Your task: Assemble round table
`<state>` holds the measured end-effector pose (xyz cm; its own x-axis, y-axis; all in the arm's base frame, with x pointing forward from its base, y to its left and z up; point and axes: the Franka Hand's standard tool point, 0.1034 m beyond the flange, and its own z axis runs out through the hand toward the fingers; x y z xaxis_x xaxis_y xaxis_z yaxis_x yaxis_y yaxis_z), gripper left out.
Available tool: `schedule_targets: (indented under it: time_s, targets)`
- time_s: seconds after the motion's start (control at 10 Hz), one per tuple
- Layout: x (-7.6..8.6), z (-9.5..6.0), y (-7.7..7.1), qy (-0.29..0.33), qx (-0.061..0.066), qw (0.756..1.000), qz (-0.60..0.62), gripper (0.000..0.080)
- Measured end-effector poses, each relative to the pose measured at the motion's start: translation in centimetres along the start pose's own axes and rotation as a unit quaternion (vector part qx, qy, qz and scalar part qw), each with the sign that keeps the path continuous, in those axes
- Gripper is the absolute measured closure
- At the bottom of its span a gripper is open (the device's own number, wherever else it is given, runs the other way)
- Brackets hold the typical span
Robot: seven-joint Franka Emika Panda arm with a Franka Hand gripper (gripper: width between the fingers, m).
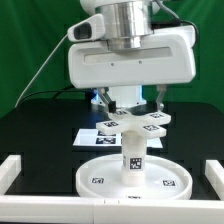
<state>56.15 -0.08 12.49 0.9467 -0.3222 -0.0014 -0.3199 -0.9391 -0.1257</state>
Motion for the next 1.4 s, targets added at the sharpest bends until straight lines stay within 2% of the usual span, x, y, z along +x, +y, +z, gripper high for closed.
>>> schedule_targets:
  time_s: [0.8, 0.9, 1.0, 1.1, 1.4]
  targets:
    - [-0.6, 2.1, 0.7, -0.003, -0.007, 1.000, -0.004, 0.0150]
    - [-0.6, 2.1, 0.6, -0.003, -0.007, 1.000, -0.004, 0.0275]
    - [-0.6, 2.1, 0.6, -0.003, -0.007, 1.000, 0.000, 0.0275]
    - [-0.6, 2.1, 0.6, -0.003, -0.006, 1.000, 0.017, 0.0354]
    - [-0.4, 2.2, 0.2, 0.002, -0.001, 0.992, 0.128, 0.0354]
